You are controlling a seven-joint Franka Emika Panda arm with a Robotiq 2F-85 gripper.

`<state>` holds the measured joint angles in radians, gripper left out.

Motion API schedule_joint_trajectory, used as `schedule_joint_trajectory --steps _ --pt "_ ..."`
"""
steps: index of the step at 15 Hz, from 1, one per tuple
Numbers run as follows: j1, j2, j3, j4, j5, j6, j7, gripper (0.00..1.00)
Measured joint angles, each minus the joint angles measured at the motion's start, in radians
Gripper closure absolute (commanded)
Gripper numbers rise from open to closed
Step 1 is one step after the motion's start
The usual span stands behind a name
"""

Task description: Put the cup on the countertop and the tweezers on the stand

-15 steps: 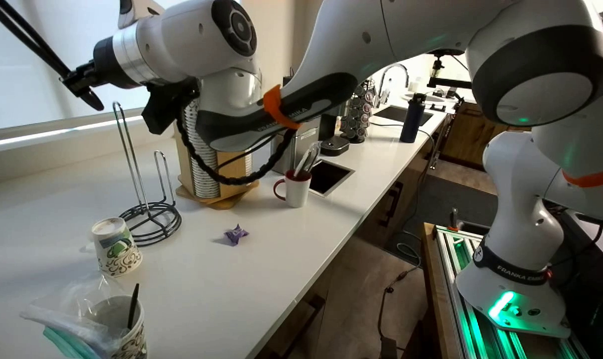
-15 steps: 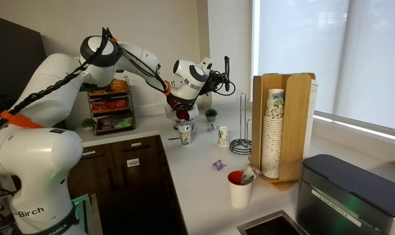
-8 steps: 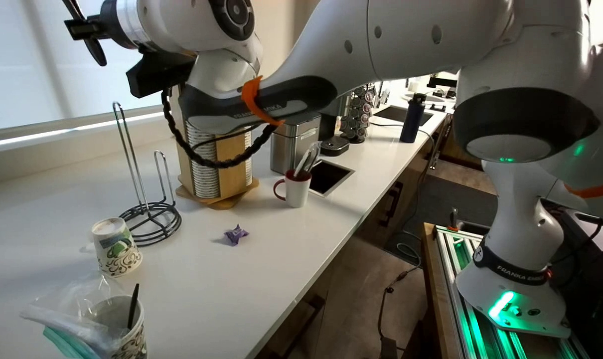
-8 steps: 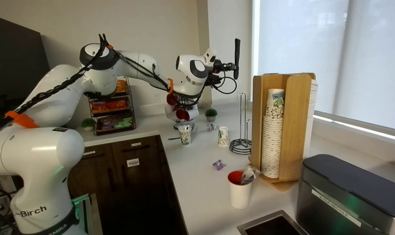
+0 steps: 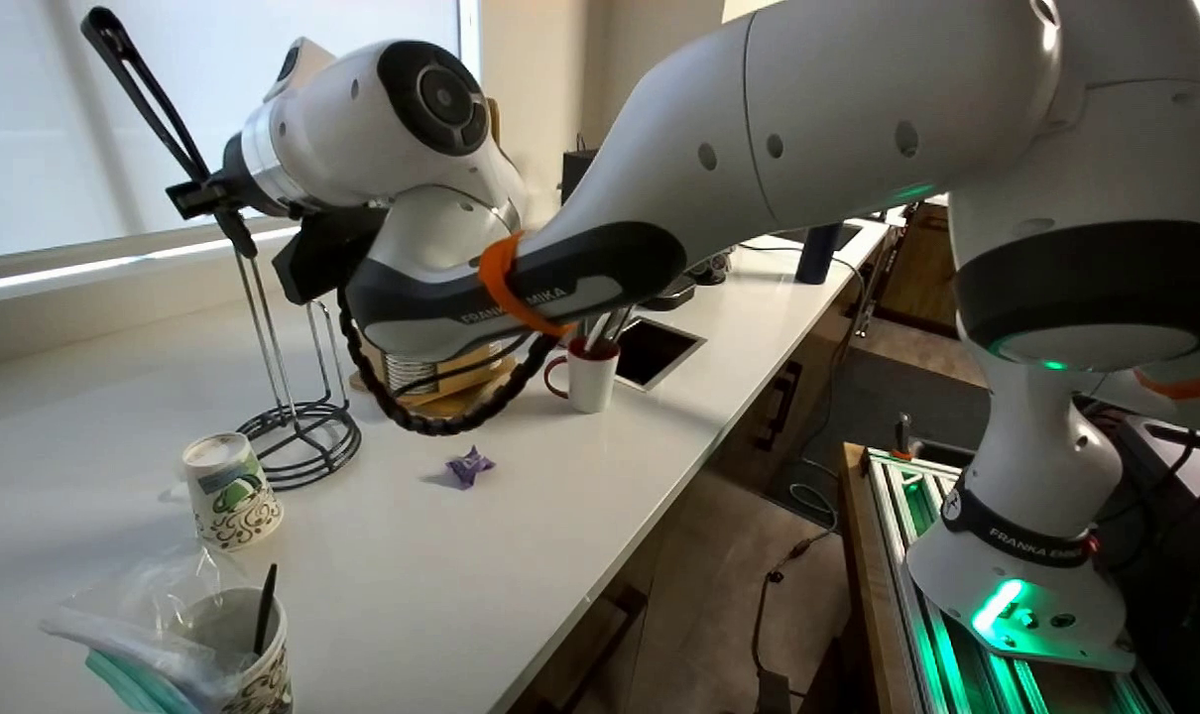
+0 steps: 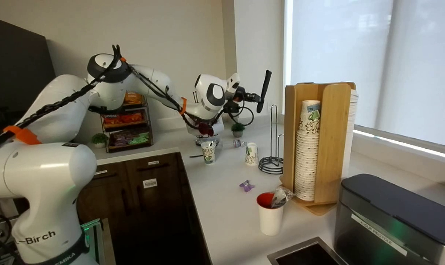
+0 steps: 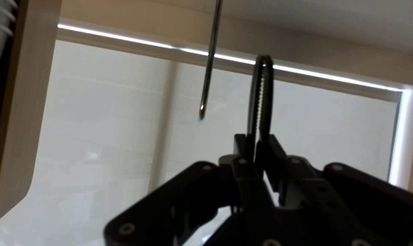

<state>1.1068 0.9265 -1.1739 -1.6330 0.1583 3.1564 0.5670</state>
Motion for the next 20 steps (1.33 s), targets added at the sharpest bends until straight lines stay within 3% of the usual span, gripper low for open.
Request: schedule_joint_trajectory --steps 1,4,5,10,16,20 --pt "0.016 0.001 -0.004 -0.009 0.001 -0.017 -0.006 0.85" --pt "0.02 0.001 -0.004 -0.01 0.003 -0.02 -0.008 0.85" --pt "0.017 0.001 -0.004 -0.01 0.003 -0.02 -0.009 0.96" --pt "0.022 0.013 -0.009 -0.019 0.031 -0.02 -0.006 0.96" --pt "0.095 0.067 -0.054 -0.126 0.098 -0.02 0.016 0.96" --pt "0.1 0.073 -0.038 -0.181 0.094 -0.019 -0.058 0.96"
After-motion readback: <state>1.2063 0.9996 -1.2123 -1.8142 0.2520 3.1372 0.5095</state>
